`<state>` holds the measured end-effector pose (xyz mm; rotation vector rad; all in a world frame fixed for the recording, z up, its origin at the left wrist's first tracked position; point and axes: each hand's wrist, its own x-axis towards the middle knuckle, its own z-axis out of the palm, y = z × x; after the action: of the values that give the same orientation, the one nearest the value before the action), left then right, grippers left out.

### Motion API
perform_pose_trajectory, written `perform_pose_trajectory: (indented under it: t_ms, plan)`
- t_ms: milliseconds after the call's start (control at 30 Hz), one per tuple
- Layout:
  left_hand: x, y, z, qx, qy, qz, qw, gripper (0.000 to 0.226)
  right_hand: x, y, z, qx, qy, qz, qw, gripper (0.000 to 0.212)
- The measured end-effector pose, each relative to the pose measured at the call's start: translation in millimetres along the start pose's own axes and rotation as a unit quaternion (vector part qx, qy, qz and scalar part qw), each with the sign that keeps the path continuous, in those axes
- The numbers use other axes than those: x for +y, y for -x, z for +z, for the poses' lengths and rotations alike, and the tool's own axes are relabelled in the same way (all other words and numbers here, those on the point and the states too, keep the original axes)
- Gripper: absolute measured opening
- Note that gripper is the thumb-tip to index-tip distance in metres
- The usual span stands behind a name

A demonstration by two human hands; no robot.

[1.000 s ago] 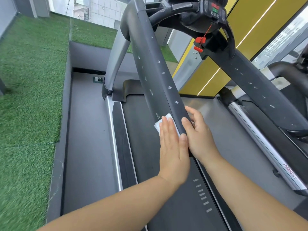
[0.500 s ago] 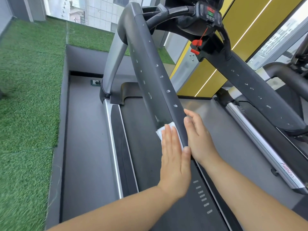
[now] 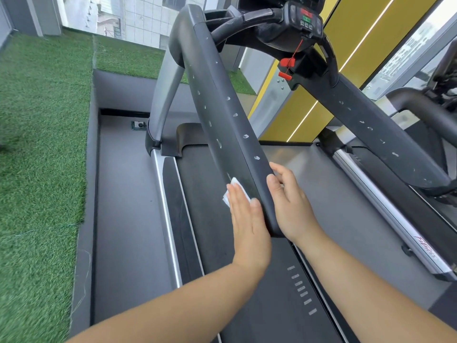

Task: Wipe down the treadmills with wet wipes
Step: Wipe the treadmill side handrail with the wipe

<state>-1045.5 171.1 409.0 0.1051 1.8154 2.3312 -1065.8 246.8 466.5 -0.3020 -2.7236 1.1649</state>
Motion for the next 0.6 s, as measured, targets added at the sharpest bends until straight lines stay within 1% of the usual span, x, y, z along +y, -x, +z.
perform_pose_trajectory:
  t_ms: [67, 133, 267, 433, 500, 567, 600]
  plan:
    - [-1.7, 16.8, 2.1, -0.019, -0.011, 0.002, 1.0, 0.058, 0.7, -0.2, -0.5, 0.001, -0.002, 0.003, 1.0, 0.04]
    - [-2.8, 15.3, 0.1, -0.013, -0.008, -0.001, 1.0, 0.06, 0.5, -0.6, -0.2, 0.002, -0.007, 0.004, 1.0, 0.039]
    - [5.1, -16.6, -5.4, 0.022, 0.036, -0.071, 0.997, 0.052, 0.5, -1.5, 0.5, 0.003, -0.012, 0.004, 1.0, 0.039]
    - [2.6, 2.0, -1.2, 0.005, 0.08, -0.116, 0.99, 0.05, 0.3, -0.9, 0.2, 0.003, -0.013, 0.002, 1.0, 0.038]
    - [5.6, -10.9, -4.6, 0.013, 0.082, -0.133, 0.988, 0.058, 0.6, -0.5, 0.5, 0.001, -0.017, 0.003, 1.0, 0.038]
    - [3.7, -29.0, -11.3, 0.028, 0.091, -0.162, 0.982, 0.08, 1.7, -0.8, 1.0, 0.002, -0.021, 0.004, 1.0, 0.037]
    - [1.3, -32.2, -12.8, 0.028, 0.099, -0.168, 0.98, 0.086, 2.9, -1.3, 1.5, 0.003, -0.021, 0.005, 1.0, 0.037]
